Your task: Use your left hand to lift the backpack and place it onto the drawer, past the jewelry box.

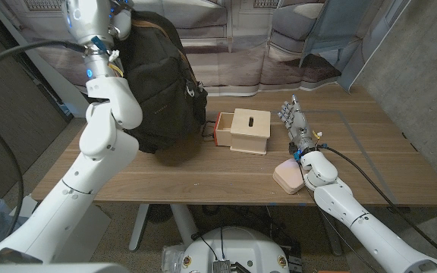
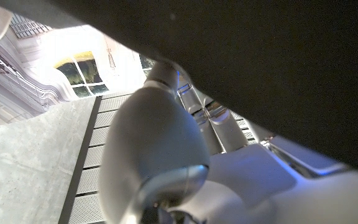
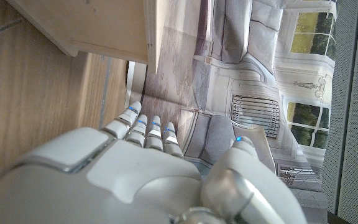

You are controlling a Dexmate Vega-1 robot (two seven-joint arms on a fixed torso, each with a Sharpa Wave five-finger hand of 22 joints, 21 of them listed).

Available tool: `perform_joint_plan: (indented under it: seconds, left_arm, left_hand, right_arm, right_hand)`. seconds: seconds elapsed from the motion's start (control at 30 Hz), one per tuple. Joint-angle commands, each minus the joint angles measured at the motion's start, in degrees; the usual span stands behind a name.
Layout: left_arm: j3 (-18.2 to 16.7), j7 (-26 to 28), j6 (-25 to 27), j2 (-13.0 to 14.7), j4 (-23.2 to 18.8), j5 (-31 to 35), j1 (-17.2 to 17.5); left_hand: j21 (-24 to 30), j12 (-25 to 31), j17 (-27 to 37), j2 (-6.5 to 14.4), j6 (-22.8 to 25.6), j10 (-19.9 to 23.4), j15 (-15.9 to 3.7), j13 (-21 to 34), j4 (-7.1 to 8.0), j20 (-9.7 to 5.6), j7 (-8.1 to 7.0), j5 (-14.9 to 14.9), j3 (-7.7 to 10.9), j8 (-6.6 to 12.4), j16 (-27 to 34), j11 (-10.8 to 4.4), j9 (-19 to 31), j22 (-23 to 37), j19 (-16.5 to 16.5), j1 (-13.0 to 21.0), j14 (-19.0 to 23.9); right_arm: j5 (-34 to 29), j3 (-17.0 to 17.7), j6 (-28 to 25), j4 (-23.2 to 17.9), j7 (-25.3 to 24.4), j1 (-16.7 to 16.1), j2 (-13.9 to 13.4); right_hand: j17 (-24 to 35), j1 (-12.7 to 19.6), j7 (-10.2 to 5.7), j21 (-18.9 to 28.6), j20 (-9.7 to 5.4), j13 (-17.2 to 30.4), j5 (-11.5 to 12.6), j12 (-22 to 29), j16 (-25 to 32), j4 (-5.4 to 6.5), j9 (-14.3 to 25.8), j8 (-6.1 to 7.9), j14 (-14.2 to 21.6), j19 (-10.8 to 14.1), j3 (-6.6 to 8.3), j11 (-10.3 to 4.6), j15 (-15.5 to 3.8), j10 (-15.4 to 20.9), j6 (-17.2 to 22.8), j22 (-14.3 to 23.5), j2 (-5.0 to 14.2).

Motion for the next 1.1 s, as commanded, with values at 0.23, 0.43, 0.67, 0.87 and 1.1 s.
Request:
perform_joint_plan:
  seconds: [0.23, 0.43, 0.67, 0.87, 1.1]
  left_arm:
    - [0.55, -0.55, 1.75, 0.58, -0.05, -0.91, -3.56]
    - [1.25, -1.42, 1.46, 1.22, 1.21, -1.48, -6.28]
    - [3.75, -3.45, 1.52, 2.57, 3.63, -0.84, -10.35]
    - [5.63, -3.57, 1.02, 2.16, 5.51, -1.28, -12.83]
    - [9.8, -5.04, 0.73, 2.0, 9.13, 0.34, -17.74]
  left_hand:
    - [-0.25, -0.49, 0.3, 0.37, -0.14, 0.57, -0.3, 0.36, 8.05, 0.07, -0.36, 0.23, 8.77, 0.28, -0.15, -0.05, 0.13, 0.21, -0.53, -0.16, 0.28]
    - [-0.29, -0.63, 0.4, 0.35, -0.34, 0.58, -0.28, 0.44, 8.05, 0.03, -0.28, 0.2, 8.93, 0.22, -0.22, 0.09, 0.11, 0.21, -0.63, -0.23, 0.25]
    - [-0.36, -0.84, 0.55, 0.33, -0.26, 0.57, -0.31, 0.61, 8.04, -0.04, -0.31, 0.15, 9.19, 0.26, -0.31, -0.07, 0.06, 0.22, -0.81, -0.3, 0.24]
    - [-0.41, -1.01, 0.66, 0.31, -0.36, 0.57, -0.34, 0.71, 8.04, -0.08, -0.46, 0.1, 9.36, 0.28, -0.44, -0.3, 0.12, 0.23, -0.95, -0.38, 0.11]
    - [-0.46, -1.22, 0.79, 0.31, -0.31, 0.55, -0.36, 0.82, 8.09, -0.13, -0.57, 0.02, 9.56, 0.29, -0.58, -0.64, 0.03, 0.23, -1.07, -0.53, -0.03]
  right_arm:
    - [0.12, 0.04, 0.07, 0.45, 0.22, 0.39, 0.12]
    - [-0.02, -0.08, 0.29, 0.67, 0.16, 0.56, 0.4]
    - [0.05, -0.16, 0.52, 0.89, 0.1, 0.46, 0.71]
    - [0.2, 0.02, 0.85, 0.84, -0.11, -0.06, 0.77]
    - [0.58, 0.14, 1.67, 1.2, 0.23, -0.44, 1.11]
  right_hand:
    - [0.16, 0.35, 0.41, 0.13, -0.46, 0.29, -0.27, 0.21, 0.28, -0.16, 0.19, 0.1, 0.59, 0.56, -0.39, 0.2, 0.05, 0.49, 0.14, 0.16, 0.41]
    - [0.16, 0.36, 0.42, 0.12, -0.49, 0.3, -0.28, 0.22, 0.27, -0.18, 0.19, 0.08, 0.61, 0.62, -0.42, 0.3, 0.07, 0.57, 0.12, 0.16, 0.41]
    - [0.16, 0.38, 0.41, 0.08, -0.48, 0.3, -0.28, 0.2, 0.26, -0.2, 0.19, 0.08, 0.65, 0.64, -0.46, 0.28, 0.11, 0.56, 0.15, 0.15, 0.41]
    - [0.17, 0.38, 0.47, 0.05, -0.47, 0.3, -0.29, 0.2, 0.23, -0.2, 0.2, 0.06, 0.63, 0.67, -0.49, 0.17, 0.1, 0.58, 0.14, 0.15, 0.41]
    - [0.17, 0.4, 0.45, 0.02, -0.46, 0.3, -0.29, 0.2, 0.23, -0.22, 0.2, 0.05, 0.69, 0.69, -0.52, 0.25, 0.02, 0.63, 0.14, 0.15, 0.43]
